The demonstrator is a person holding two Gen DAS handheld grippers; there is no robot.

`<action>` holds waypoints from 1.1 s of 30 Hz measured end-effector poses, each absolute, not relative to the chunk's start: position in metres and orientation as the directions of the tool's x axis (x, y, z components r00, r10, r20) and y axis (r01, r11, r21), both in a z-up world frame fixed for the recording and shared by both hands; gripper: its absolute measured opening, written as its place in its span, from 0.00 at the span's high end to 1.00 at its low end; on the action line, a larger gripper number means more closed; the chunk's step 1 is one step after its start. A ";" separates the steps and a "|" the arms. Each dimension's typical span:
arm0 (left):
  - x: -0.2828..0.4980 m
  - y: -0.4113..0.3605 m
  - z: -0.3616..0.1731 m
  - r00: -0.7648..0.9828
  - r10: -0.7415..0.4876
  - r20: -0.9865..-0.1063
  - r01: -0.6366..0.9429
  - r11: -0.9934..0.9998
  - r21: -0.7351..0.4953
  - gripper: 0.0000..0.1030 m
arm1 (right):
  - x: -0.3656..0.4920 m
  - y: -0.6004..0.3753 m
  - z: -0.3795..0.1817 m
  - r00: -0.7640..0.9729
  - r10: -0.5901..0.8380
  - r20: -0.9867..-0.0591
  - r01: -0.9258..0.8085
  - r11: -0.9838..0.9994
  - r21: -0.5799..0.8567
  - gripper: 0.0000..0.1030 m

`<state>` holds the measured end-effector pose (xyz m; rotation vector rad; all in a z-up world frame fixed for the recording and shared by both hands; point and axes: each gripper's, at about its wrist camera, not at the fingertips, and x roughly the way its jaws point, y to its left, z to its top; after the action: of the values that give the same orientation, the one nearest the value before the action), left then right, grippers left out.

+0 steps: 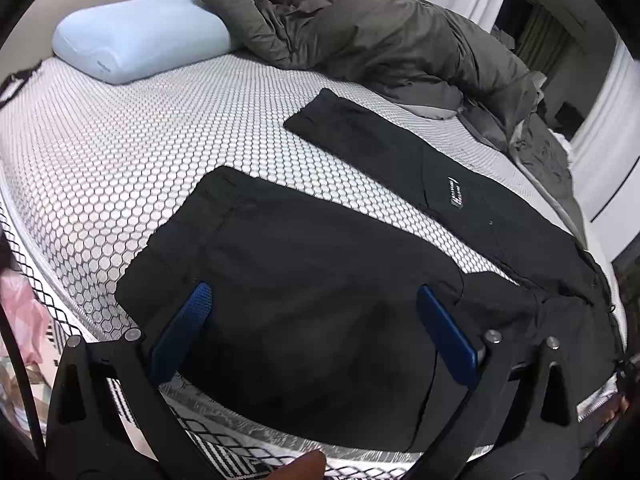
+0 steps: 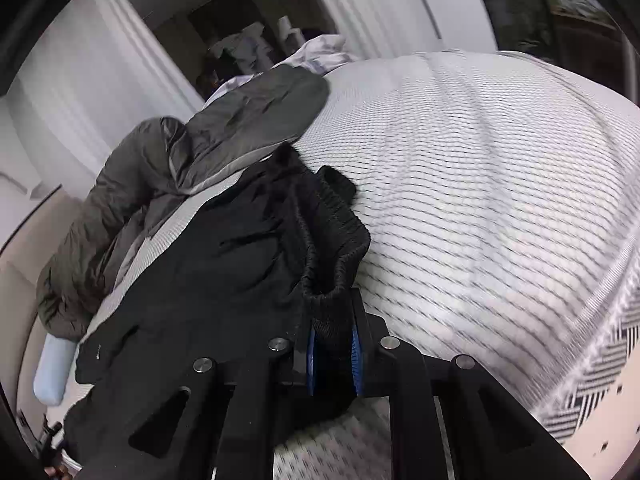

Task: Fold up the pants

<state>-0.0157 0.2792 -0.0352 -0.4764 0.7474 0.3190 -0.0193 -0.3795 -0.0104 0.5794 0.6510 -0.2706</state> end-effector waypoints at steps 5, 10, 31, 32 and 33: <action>-0.023 0.282 -0.031 0.698 0.106 -0.708 -0.415 0.866 -0.279 0.01 | -0.032 -0.388 -0.025 0.725 -0.056 -0.686 0.450 0.793 0.411 0.77; -0.029 0.294 -0.002 0.718 0.198 -0.667 -0.422 0.886 -0.190 0.01 | -0.052 -0.391 -0.006 0.780 -0.091 -0.619 0.455 0.763 0.460 0.45; 0.075 0.340 0.018 0.656 0.197 -0.729 -0.389 0.916 -0.102 0.66 | -0.024 -0.387 -0.013 0.748 -0.102 -0.656 0.480 0.765 0.428 0.45; 0.084 0.346 0.010 0.620 0.196 -0.760 -0.410 0.906 -0.101 0.64 | -0.024 -0.388 -0.014 0.747 -0.104 -0.656 0.483 0.763 0.429 0.45; 0.093 0.351 -0.001 0.572 0.199 -0.796 -0.426 0.901 -0.081 0.61 | -0.025 -0.389 -0.014 0.748 -0.104 -0.655 0.486 0.759 0.434 0.45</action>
<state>0.0926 0.3513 -0.0006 -0.2776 0.8910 0.3718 -0.0254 -0.3892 -0.0145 0.6341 0.6516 -0.3475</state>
